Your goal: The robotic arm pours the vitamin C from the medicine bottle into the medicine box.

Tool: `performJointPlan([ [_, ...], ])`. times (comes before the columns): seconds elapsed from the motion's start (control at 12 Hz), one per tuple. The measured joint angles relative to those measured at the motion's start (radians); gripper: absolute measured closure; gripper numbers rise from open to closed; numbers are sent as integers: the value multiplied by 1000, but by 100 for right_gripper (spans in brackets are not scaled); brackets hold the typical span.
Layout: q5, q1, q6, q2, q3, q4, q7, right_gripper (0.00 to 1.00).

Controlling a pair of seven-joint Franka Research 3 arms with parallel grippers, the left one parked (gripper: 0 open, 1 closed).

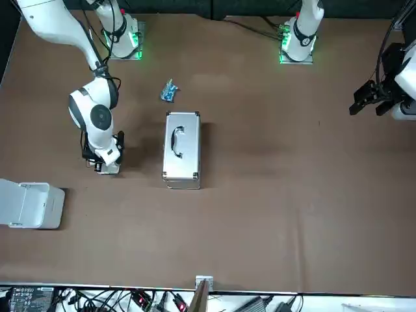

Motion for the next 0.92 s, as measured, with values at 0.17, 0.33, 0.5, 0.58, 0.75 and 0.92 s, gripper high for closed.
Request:
performJointPlan([
  [0.17, 0, -3, 0, 1, 0, 0, 2, 58],
  [0.33, 19, -7, 4, 1, 0, 8, 4, 58],
  [0.5, 127, -10, 4, 0, -2, 25, -39, 58],
  [0.58, 204, -15, 3, -1, -4, 38, -95, 58],
  [0.75, 335, -33, 2, -11, -12, 62, -218, 58],
  [0.92, 432, -50, -6, -28, -33, 71, -312, 58],
])
